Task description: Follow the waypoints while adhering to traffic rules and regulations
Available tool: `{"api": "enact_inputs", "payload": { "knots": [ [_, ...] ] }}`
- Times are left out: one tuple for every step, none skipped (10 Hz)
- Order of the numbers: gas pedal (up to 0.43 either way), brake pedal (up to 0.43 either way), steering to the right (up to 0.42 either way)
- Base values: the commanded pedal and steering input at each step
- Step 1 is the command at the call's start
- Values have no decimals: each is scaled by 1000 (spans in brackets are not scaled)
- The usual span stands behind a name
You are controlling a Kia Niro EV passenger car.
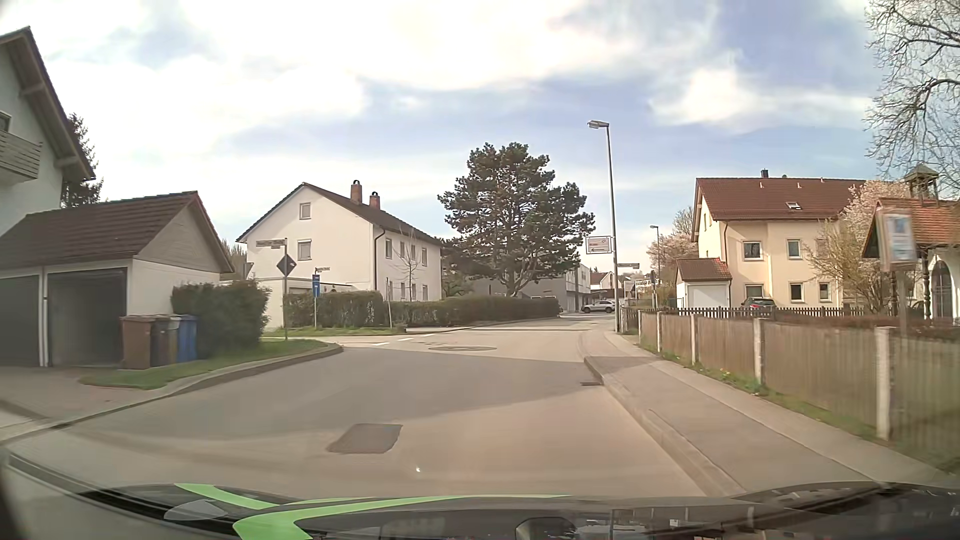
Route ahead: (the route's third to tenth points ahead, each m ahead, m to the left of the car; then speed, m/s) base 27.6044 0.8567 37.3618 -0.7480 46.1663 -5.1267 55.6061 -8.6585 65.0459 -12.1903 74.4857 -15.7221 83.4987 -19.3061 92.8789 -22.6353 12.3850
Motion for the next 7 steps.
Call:
{"api": "enact_inputs", "payload": {
  "knots": [
    [0,0,15],
    [0,0,14],
    [79,0,15],
    [98,0,16],
    [98,0,18],
    [98,0,19],
    [98,0,22]
  ]
}}
